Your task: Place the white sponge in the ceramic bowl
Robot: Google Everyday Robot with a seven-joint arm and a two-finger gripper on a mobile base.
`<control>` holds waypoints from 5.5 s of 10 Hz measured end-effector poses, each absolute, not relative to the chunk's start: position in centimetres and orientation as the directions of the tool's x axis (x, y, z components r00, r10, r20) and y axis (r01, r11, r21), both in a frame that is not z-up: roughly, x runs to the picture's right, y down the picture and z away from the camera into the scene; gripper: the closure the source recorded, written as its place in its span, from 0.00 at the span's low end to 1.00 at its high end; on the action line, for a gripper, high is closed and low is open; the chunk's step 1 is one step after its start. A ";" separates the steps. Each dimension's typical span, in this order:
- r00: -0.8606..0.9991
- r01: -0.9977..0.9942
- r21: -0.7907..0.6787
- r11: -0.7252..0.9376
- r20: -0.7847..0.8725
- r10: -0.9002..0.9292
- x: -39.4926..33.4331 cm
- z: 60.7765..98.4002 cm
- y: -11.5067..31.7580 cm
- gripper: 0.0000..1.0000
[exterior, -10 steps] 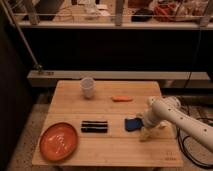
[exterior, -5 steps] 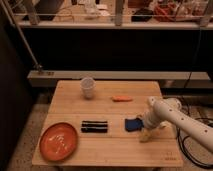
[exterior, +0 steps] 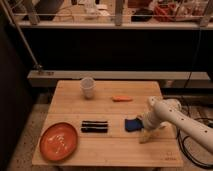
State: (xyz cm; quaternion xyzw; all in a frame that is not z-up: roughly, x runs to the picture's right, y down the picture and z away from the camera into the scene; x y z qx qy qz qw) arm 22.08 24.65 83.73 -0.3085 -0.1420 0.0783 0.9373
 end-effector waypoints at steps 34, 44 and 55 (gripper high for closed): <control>0.935 0.099 -0.558 0.824 0.336 0.116 14.0 73.8 19.9 1.00; 0.886 0.310 -0.500 0.809 0.460 -0.055 1.1 71.3 19.3 1.00; 0.826 0.459 -0.468 0.755 0.538 -0.169 -8.3 70.0 21.2 1.00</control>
